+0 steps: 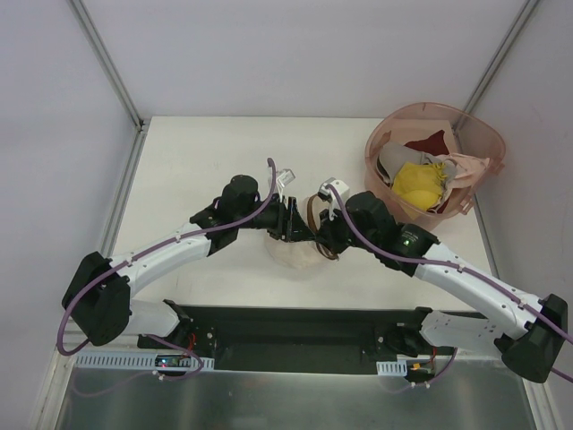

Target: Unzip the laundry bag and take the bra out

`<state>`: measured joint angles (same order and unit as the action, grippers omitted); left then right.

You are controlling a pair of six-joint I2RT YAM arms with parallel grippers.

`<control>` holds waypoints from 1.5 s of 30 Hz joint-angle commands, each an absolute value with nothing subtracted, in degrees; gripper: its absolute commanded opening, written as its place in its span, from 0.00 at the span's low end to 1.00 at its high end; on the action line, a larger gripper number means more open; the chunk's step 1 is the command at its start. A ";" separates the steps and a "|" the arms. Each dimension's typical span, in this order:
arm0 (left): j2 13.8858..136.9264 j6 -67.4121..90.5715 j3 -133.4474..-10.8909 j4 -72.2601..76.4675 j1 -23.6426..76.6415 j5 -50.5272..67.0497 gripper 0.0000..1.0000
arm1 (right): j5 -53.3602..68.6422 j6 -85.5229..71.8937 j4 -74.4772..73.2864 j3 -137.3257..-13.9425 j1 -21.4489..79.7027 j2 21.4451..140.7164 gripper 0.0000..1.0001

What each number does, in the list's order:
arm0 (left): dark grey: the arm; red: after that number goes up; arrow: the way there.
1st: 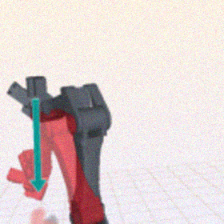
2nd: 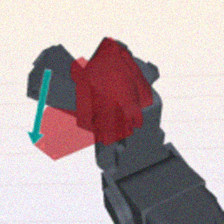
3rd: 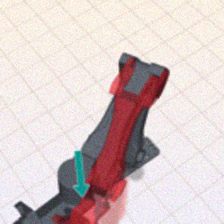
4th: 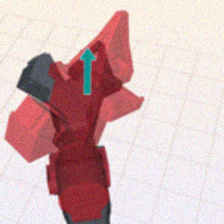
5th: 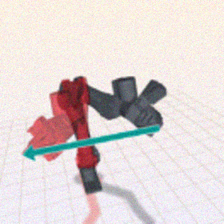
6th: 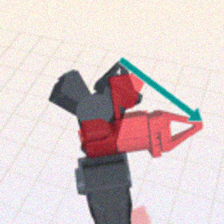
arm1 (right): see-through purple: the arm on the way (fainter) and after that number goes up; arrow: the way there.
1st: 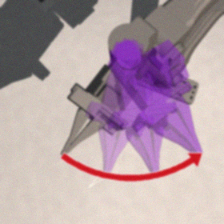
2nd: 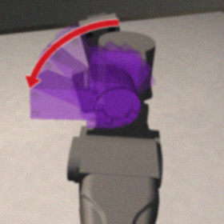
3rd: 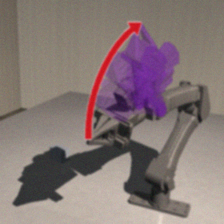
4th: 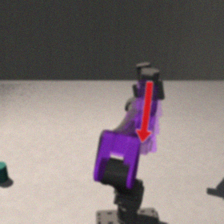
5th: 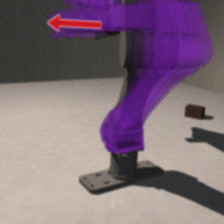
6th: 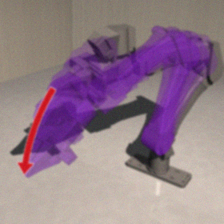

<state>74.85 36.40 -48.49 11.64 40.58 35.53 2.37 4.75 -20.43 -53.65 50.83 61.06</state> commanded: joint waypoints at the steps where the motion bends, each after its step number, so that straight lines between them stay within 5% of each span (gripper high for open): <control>1: 75.49 34.54 -48.87 16.52 40.78 34.37 0.47 | 6.67 3.69 -17.84 -54.40 51.06 59.94 0.01; 4: 75.94 34.63 -49.04 17.66 40.87 34.37 0.45 | 7.73 3.34 -17.40 -54.67 50.98 60.29 0.01; 8: 75.85 35.42 -48.78 19.42 41.04 33.93 0.21 | 8.88 3.16 -17.05 -54.84 50.89 61.08 0.01; 15: 74.36 35.33 -48.17 19.60 41.13 32.70 0.00 | 9.67 3.08 -16.87 -55.02 50.80 62.67 0.01; 45: 62.84 34.28 -46.14 10.81 37.09 17.49 0.00 | 11.07 5.01 -17.31 -52.47 50.71 64.34 0.01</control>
